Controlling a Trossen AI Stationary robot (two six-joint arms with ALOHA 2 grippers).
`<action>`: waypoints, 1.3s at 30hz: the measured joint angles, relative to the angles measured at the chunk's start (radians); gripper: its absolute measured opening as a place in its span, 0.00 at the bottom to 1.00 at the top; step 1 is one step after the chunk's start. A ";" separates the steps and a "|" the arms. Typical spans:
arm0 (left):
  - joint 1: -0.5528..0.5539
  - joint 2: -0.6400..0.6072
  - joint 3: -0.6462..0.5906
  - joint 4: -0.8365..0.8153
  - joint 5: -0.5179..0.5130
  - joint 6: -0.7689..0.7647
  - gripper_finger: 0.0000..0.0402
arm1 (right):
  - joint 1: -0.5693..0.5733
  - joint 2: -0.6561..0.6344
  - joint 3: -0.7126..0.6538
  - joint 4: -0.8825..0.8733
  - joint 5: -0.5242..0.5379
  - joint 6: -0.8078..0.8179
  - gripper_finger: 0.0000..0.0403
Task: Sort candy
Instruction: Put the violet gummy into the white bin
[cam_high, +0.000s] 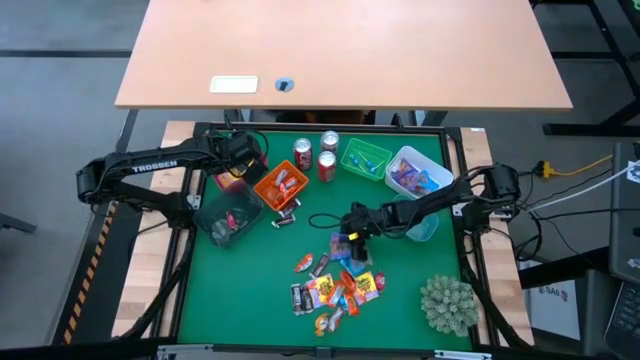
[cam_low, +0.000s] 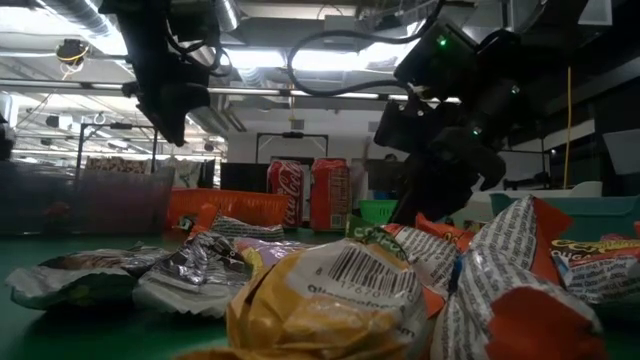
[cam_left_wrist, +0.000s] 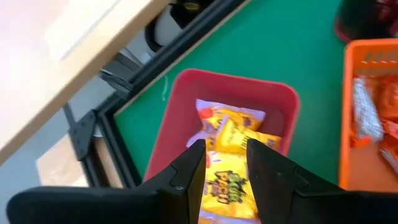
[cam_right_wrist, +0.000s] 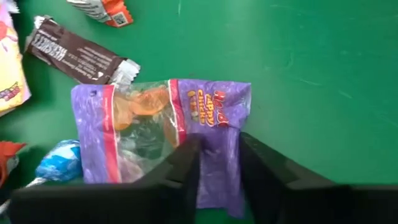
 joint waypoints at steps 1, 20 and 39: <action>0.000 0.000 0.000 0.000 0.011 0.000 0.26 | 0.000 -0.001 0.000 0.000 0.000 0.000 0.19; -0.080 0.000 0.000 0.009 0.019 -0.013 0.26 | 0.000 -0.371 -0.005 -0.275 0.061 -0.057 0.01; -0.279 0.000 0.000 0.311 0.020 -0.026 0.26 | -0.350 -0.738 -0.003 -0.765 0.523 -0.082 0.01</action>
